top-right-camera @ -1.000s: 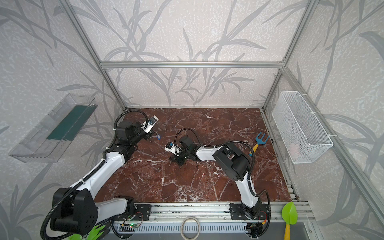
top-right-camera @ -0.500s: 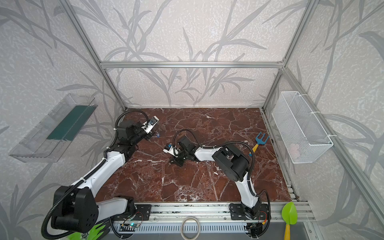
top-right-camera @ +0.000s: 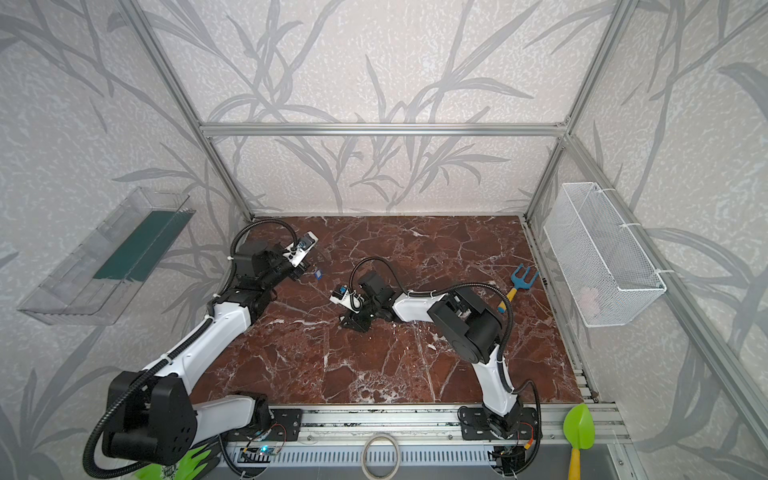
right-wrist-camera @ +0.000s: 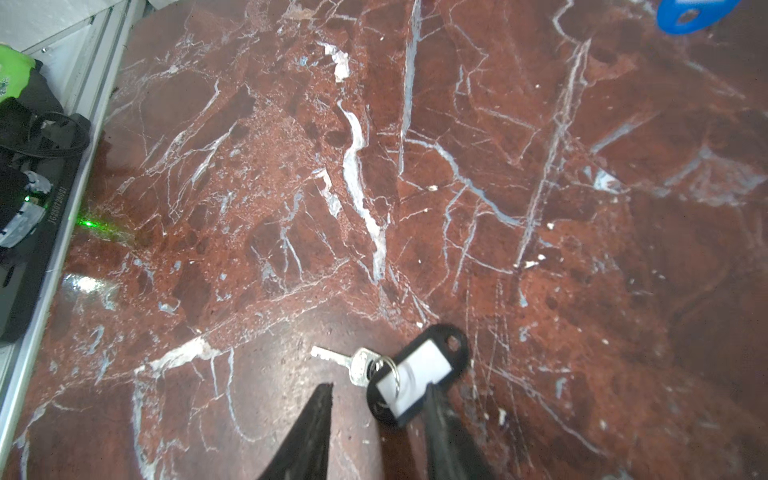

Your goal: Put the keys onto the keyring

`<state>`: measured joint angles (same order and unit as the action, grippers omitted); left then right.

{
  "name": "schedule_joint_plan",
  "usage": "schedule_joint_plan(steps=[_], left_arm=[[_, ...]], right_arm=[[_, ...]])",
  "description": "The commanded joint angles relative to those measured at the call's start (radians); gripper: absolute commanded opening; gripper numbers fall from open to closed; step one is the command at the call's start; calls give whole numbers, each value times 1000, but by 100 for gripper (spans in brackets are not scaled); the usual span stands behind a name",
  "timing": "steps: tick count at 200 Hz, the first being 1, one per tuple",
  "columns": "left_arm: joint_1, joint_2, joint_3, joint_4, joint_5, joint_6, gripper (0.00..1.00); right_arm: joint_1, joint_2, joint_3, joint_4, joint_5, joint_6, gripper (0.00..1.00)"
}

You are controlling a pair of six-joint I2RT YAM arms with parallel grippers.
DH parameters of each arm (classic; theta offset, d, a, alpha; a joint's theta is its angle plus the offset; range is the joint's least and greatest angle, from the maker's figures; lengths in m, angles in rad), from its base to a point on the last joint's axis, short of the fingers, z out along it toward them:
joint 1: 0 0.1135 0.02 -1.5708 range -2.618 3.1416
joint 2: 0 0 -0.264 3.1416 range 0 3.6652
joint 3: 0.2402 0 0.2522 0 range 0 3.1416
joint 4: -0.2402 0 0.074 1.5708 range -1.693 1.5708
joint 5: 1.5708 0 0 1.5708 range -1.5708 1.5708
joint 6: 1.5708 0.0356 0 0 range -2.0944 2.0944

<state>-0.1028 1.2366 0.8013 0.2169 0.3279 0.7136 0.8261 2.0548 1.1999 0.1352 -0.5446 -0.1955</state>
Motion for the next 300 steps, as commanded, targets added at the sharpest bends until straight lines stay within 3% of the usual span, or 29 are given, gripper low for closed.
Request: schedule_joint_plan(steps=[1, 209, 300], left_arm=[[0, 1, 20, 32, 18, -8, 0], [-2, 3, 25, 20, 7, -3, 0], [-4, 9, 24, 15, 6, 9, 0]], right_arm=[[-4, 2, 52, -51, -36, -36, 40], [21, 114, 164, -182, -35, -102, 45], [53, 78, 107, -176, 27, -164, 39]])
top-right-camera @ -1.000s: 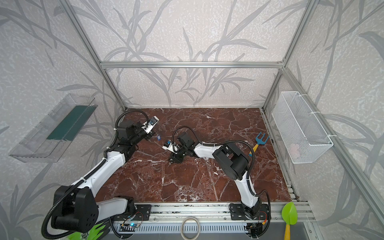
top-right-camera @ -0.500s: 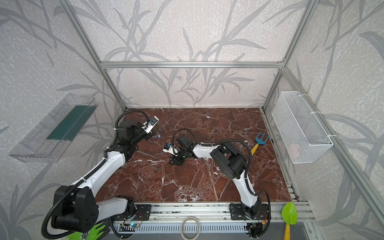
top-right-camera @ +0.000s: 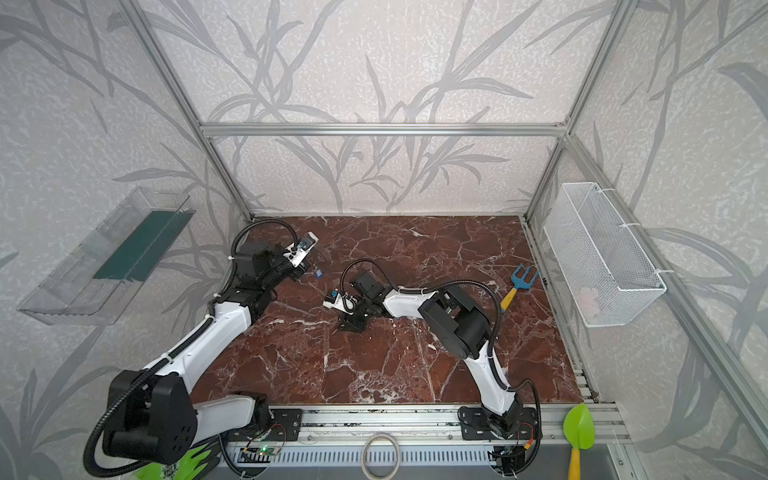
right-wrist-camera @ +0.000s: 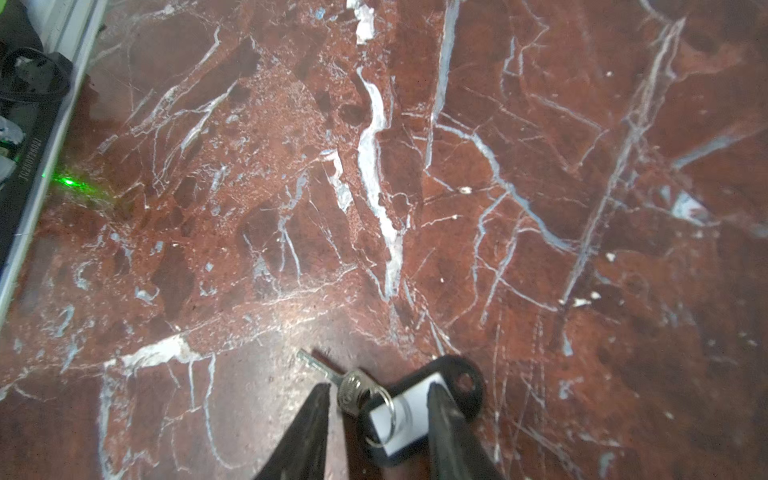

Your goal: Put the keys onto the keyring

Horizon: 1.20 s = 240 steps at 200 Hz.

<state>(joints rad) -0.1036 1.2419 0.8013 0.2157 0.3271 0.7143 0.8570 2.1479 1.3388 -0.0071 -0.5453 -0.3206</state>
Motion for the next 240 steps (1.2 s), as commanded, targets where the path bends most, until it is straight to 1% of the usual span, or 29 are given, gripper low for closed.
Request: schedule_joint_plan(steps=[1, 22, 78, 160, 184, 211, 228, 240], left_arm=[[-3, 3, 25, 17, 6, 8, 0], [-2, 4, 24, 14, 4, 9, 0], [-4, 4, 22, 16, 4, 11, 0], [-3, 7, 19, 24, 4, 8, 0], [-3, 6, 18, 26, 3, 9, 0], [-3, 5, 18, 28, 3, 11, 0], [-3, 5, 17, 28, 4, 10, 0], [-3, 4, 18, 28, 5, 10, 0]], right_arm=[[23, -16, -33, -33, 28, -40, 38], [26, -25, -51, -21, 25, -41, 38], [28, -53, -84, 20, 45, -57, 30], [31, -132, -208, 225, 6, -59, 24], [32, -156, -240, 271, -27, -71, 18], [33, -170, -265, 303, -51, -76, 14], [33, -179, -274, 320, -76, -75, 9], [33, -183, -280, 328, -90, -72, 7]])
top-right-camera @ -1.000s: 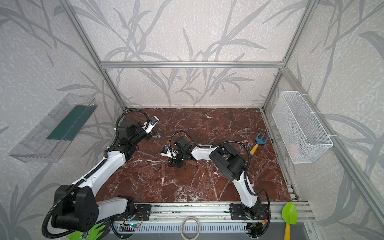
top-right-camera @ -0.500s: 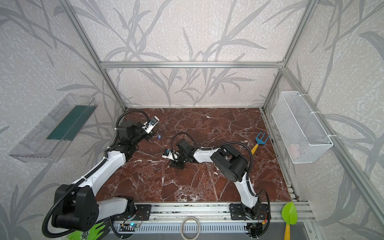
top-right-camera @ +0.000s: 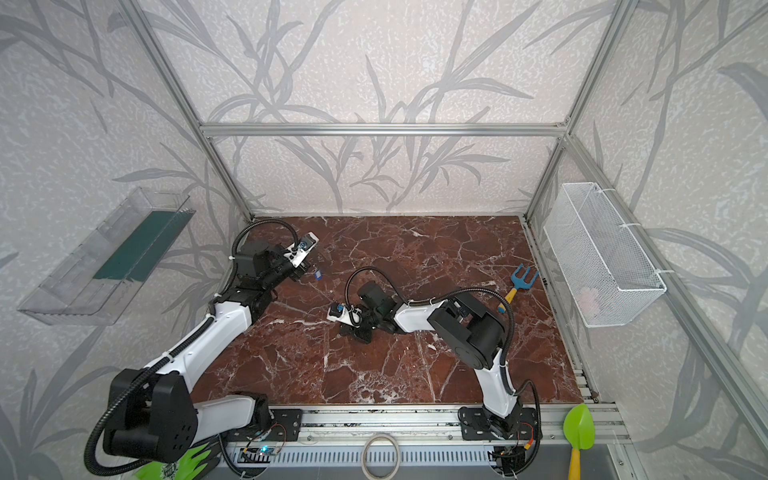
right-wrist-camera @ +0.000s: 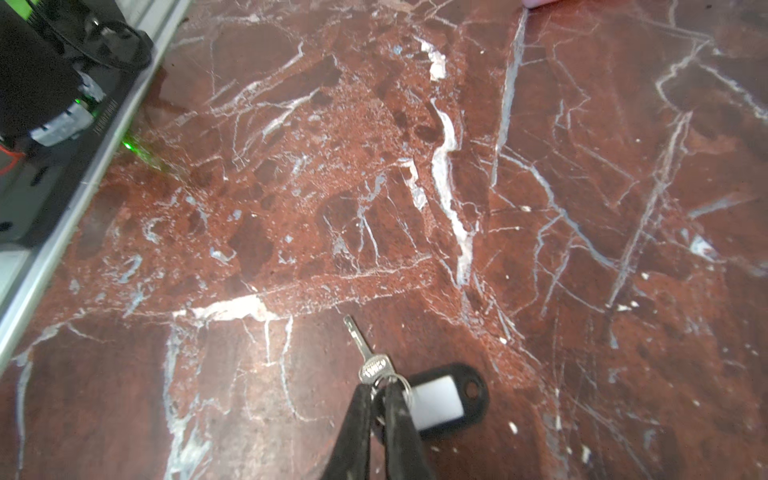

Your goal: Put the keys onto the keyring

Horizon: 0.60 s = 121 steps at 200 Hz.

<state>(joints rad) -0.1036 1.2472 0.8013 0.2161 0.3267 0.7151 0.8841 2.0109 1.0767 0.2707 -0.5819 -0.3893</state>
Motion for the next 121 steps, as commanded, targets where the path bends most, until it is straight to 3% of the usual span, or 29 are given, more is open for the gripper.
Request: schedule_joint_plan(steps=[1, 20, 36, 47, 76, 121], left_arm=[[-3, -1, 17, 28, 5, 10, 0], [-4, -1, 17, 27, 6, 9, 0], [-4, -2, 18, 26, 6, 7, 0], [-4, -2, 19, 26, 8, 4, 0], [-4, -4, 18, 21, 11, 3, 0], [-5, -4, 14, 19, 13, 4, 0]], right_arm=[[6, -46, -18, 50, -54, -3, 7], [4, -45, -14, 38, -45, 16, 9], [-13, -41, -7, 46, -35, 109, 27], [-31, -35, 12, 28, -56, 184, 33], [-43, -15, 78, -103, -147, 216, 38], [-39, 33, 161, -234, -127, 199, 41]])
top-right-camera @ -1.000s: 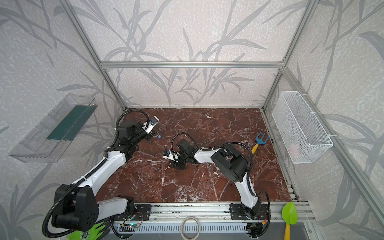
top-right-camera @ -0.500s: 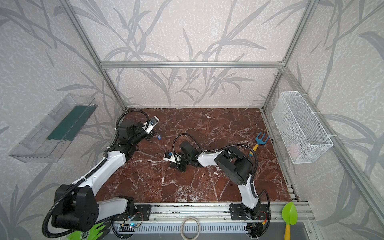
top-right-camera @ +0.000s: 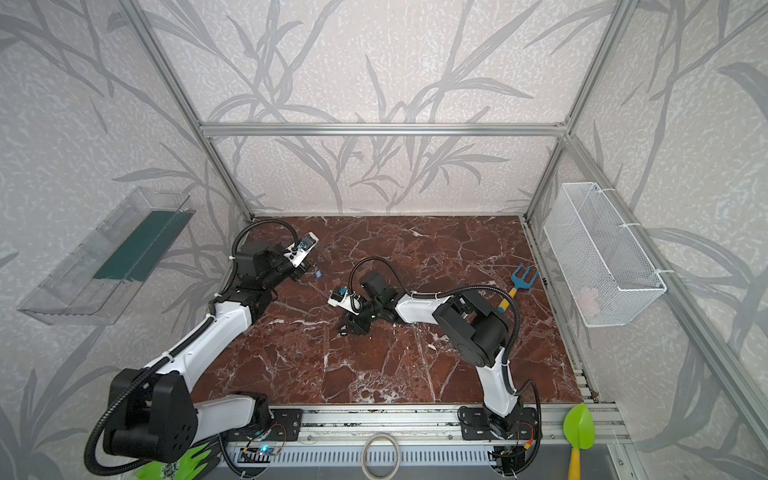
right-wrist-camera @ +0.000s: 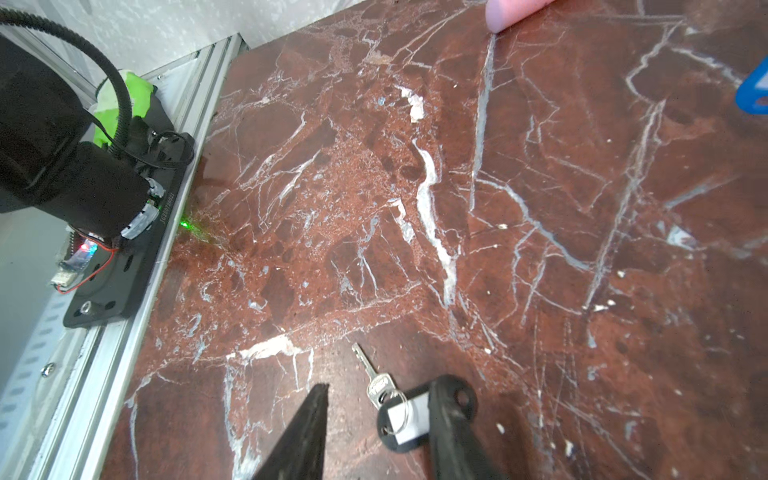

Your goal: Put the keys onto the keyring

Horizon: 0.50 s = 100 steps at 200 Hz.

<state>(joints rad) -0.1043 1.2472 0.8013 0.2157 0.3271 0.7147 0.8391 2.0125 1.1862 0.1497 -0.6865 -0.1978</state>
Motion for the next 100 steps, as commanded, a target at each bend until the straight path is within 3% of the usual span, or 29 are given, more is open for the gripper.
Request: schedule_joint_plan(steps=[1, 100], left_arm=[[-5, -4, 14, 20, 12, 4, 0], [-4, 0, 13, 12, 10, 12, 0]], right_arm=[[6, 32, 53, -117, -22, 6, 41], [42, 83, 90, -225, 80, -81, 41]])
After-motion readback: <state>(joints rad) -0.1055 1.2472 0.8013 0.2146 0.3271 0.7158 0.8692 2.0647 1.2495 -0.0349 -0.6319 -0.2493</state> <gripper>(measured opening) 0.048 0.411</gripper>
